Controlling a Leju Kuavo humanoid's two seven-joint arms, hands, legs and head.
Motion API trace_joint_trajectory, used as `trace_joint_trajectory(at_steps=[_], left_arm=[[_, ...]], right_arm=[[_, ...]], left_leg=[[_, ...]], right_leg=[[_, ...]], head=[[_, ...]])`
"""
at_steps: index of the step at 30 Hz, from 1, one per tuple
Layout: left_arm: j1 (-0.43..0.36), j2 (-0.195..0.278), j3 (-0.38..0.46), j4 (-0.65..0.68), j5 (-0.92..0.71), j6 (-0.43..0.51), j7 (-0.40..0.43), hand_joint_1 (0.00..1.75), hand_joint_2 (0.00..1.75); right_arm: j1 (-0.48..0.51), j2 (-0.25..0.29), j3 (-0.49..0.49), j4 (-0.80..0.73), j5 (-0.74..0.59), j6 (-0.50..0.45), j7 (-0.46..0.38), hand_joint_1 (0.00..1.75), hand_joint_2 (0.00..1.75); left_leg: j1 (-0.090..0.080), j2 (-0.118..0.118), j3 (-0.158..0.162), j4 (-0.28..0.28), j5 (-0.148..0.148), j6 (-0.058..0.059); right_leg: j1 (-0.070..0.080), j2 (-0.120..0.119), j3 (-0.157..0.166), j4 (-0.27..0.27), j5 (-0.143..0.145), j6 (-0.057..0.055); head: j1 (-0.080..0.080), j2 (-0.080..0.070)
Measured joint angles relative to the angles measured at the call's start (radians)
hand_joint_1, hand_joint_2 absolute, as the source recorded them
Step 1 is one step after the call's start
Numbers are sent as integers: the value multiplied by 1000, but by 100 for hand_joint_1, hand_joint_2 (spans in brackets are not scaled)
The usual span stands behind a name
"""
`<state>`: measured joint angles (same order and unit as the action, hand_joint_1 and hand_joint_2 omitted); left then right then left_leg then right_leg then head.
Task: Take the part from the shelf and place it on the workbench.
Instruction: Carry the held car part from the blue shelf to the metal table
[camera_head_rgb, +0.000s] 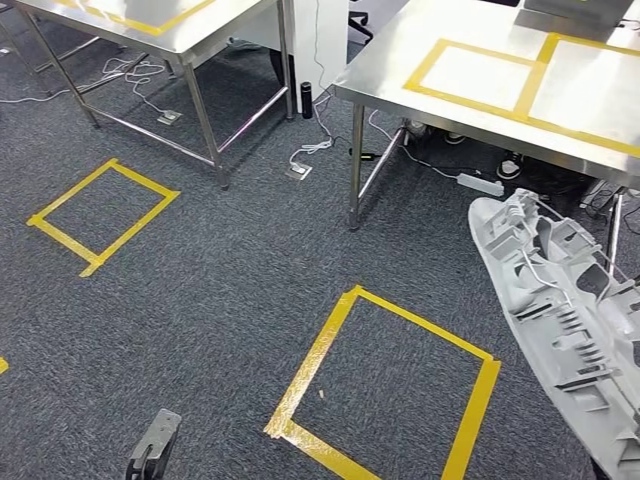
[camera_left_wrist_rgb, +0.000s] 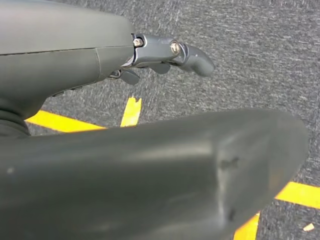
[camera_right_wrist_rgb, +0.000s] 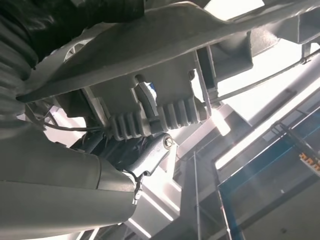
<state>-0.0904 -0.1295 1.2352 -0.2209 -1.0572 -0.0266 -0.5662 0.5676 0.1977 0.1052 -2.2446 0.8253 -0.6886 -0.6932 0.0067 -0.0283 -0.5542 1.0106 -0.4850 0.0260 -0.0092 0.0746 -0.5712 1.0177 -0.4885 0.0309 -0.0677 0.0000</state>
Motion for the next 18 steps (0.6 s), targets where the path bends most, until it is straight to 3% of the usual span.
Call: trace_joint_trajectory(at_steps=[2, 5, 6, 7, 8, 9, 11, 12, 16, 18], left_arm=[[-1, -3, 0, 0, 0, 0, 0, 0, 0], [2, -2, 0, 0, 0, 0, 1, 0, 0], [3, -3, 0, 0, 1, 0, 1, 0, 0], [3, -3, 0, 0, 1, 0, 1, 0, 0], [3, -4, 0, 0, 1, 0, 1, 0, 0], [2, -4, 0, 0, 2, 0, 1, 0, 0], [1, -3, 0, 0, 3, 0, 1, 0, 0], [1, -2, 0, 0, 3, 0, 1, 0, 0], [-2, -2, 0, 0, 4, -1, 1, 0, 0], [-2, -3, 0, 0, 3, -1, 1, 0, 0]], right_arm=[[0, -1, 0, 0, 0, 0, 0, 162, 175], [-3, -6, 0, 2, 3, 0, 0, 155, 175], [-2, -7, 0, 4, 4, 0, 0, 161, 175], [-2, -7, 0, 6, 6, 0, 0, 166, 175], [-1, -8, -1, 8, 8, 0, 0, 171, 175], [-1, -8, -1, 8, 9, 0, 1, 174, 175], [-3, -9, -1, 10, 10, 0, 0, 175, 175], [-3, -9, -1, 10, 10, 0, 0, 175, 175], [-1, -10, -5, 11, 13, 0, 0, 175, 175], [-2, -10, -6, 11, 14, 0, 0, 175, 175]], left_leg=[[5, 10, 5, -12, 6, 7], [6, 28, 6, -14, 6, 12], [6, 33, 6, -14, 5, 12], [7, 37, 7, -14, 4, 10], [8, 40, 9, -13, 2, 7], [9, 42, 11, -11, -1, 3], [7, 44, 13, -5, -7, -9], [5, 44, 13, -3, -9, -16], [9, 44, 13, 10, -24, -40], [11, 41, -26, 99, -71, -46]], right_leg=[[0, -29, -26, 48, -33, 10], [-6, -64, -115, 231, -117, 24], [-8, -67, -133, 266, -123, 28], [-11, -69, -131, 262, -107, 32], [-13, -71, -110, 220, -77, 35], [-16, -76, -74, 150, -41, 37], [-15, -85, -9, 33, -4, 32], [-14, -87, 7, 4, -2, 25], [-10, -80, 18, -5, -10, -11], [-11, -79, 26, -8, -13, -24]], head=[[6, 0], [11, 0], [11, 0], [11, 0], [11, 0], [11, 0], [11, 0], [10, 0], [7, 0], [2, 0]])
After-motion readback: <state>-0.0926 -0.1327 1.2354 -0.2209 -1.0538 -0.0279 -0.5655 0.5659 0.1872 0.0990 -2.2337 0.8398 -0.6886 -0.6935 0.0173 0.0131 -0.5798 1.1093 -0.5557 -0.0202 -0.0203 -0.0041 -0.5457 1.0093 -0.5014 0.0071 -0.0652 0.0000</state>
